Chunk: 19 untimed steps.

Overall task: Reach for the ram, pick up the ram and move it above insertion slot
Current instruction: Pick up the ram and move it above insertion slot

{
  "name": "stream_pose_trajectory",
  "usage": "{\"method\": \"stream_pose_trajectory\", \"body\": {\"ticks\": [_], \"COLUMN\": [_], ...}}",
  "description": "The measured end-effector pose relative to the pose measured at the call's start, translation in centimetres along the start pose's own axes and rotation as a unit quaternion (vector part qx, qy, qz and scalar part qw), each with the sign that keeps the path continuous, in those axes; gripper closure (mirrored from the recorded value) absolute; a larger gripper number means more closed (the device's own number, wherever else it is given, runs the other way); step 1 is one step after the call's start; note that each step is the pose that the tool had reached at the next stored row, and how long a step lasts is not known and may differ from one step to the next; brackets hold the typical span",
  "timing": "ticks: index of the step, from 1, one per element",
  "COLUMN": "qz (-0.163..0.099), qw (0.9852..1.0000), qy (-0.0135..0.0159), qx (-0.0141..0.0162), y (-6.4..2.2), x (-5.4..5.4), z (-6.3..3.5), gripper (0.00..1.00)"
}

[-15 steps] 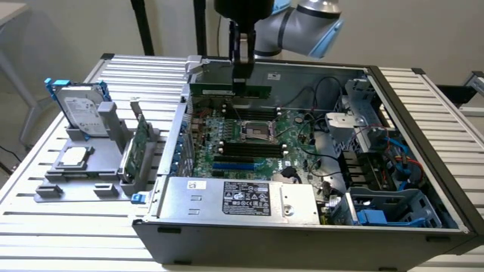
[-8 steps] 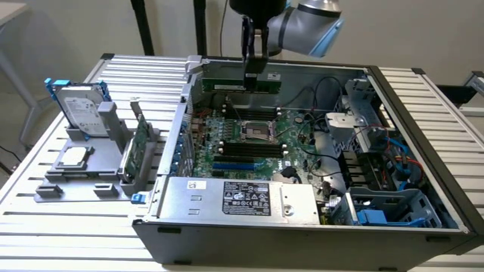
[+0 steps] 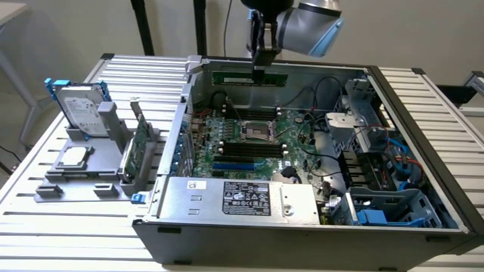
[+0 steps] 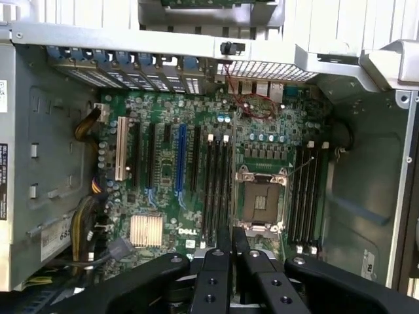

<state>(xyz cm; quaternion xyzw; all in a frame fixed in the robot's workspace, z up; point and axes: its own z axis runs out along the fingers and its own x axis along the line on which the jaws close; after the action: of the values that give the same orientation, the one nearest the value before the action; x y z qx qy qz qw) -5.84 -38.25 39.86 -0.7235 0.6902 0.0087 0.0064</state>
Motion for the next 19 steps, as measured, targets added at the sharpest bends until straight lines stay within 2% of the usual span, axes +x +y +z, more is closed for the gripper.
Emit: {"method": "stream_pose_trajectory", "body": {"ticks": [3,6,12,19], "qz": [0.0,0.0,0.006,0.009], "qw": [1.0,1.0,1.0,1.0], "qy": [0.0,0.0001,-0.0004,-0.0007], "qx": [0.0,0.0001,0.0006,0.0014], "y": [-0.33,-0.72,-1.31,-1.39], "x": [-1.0,-1.4,-1.6,-1.6], "z": [0.1,0.22,0.39,0.41], "gripper": [0.87,0.87,0.87,0.87]}}
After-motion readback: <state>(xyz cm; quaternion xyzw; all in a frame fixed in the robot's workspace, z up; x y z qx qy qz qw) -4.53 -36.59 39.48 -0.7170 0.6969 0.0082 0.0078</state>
